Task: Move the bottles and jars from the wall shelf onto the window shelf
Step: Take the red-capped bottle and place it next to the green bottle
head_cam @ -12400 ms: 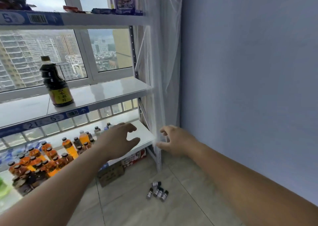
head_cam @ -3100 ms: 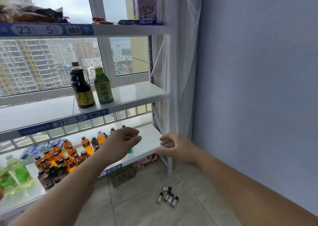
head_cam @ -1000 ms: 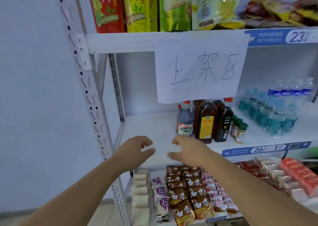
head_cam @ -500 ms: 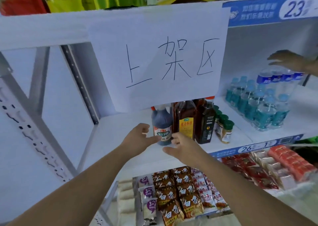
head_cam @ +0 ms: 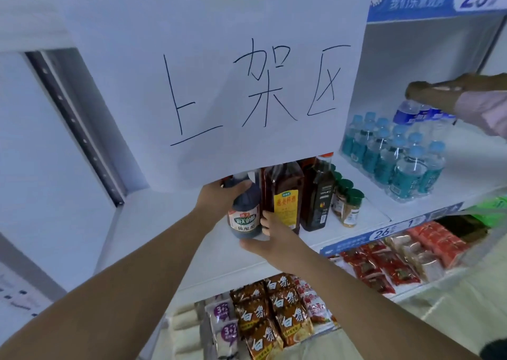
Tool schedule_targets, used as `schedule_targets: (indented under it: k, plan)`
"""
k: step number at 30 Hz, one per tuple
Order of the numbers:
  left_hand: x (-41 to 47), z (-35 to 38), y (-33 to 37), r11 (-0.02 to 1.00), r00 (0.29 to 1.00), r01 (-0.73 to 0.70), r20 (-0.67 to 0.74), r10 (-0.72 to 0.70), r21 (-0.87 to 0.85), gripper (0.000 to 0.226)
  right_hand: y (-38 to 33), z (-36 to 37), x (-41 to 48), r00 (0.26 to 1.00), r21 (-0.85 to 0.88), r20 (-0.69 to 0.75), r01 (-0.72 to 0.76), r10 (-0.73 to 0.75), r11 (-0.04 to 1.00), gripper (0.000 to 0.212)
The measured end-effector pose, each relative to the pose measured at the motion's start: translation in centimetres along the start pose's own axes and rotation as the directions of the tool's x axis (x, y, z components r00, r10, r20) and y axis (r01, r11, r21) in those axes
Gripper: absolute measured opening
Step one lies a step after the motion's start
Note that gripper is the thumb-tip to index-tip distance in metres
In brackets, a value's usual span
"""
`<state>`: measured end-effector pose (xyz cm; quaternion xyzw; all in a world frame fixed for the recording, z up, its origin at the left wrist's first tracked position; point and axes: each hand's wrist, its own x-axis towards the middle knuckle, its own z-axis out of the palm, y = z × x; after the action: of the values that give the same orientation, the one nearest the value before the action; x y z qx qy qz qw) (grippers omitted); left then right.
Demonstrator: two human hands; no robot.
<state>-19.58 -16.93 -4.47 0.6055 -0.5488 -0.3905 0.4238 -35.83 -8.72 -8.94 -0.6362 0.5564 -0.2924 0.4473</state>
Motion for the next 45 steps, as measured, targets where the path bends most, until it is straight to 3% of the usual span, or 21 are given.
schedule_targets:
  k: [5, 12, 17, 24, 29, 36, 45]
  plan:
    - [0.0, -0.4, 0.0, 0.999, 0.999, -0.037, -0.013, 0.037, 0.008, 0.037, 0.4, 1.1, 1.3, 1.000, 0.045, -0.009, 0.013, -0.012, 0.999, 0.085]
    - [-0.8, -2.4, -0.5, 0.997, 0.998, 0.022, -0.056, -0.026, -0.073, 0.024, 1.4, 2.9, 3.2, 0.994, 0.081, -0.102, 0.041, -0.033, 0.996, 0.077]
    - [-3.0, -4.3, -0.6, 0.985, 0.986, -0.167, -0.032, 0.166, -0.038, 0.029, 0.7, 3.9, 4.2, 0.993, 0.081, -0.103, 0.063, -0.055, 0.995, 0.076]
    - [-6.3, -7.8, -1.1, 0.978, 0.983, -0.183, -0.001, 0.184, 0.095, 0.020, 0.0, 5.7, 3.5, 0.991, 0.061, 0.029, 0.129, -0.131, 0.990, 0.083]
    - [-9.1, -9.8, -1.9, 0.980, 0.981, -0.189, -0.022, 0.191, 0.060, 0.014, -0.7, 7.2, 2.5, 0.972, 0.067, 0.133, 0.188, -0.195, 0.980, 0.083]
    - [-14.4, -12.9, -2.1, 0.984, 0.976, -0.176, -0.126, 0.175, -0.001, 0.020, -1.8, 11.0, -0.8, 0.941, 0.133, 0.168, 0.273, -0.293, 0.953, 0.079]
    - [-23.2, -19.8, -3.4, 0.991, 0.945, -0.132, -0.300, 0.132, 0.022, 0.027, -5.6, 18.0, -5.0, 0.866, 0.198, 0.330, 0.325, -0.375, 0.925, 0.068]
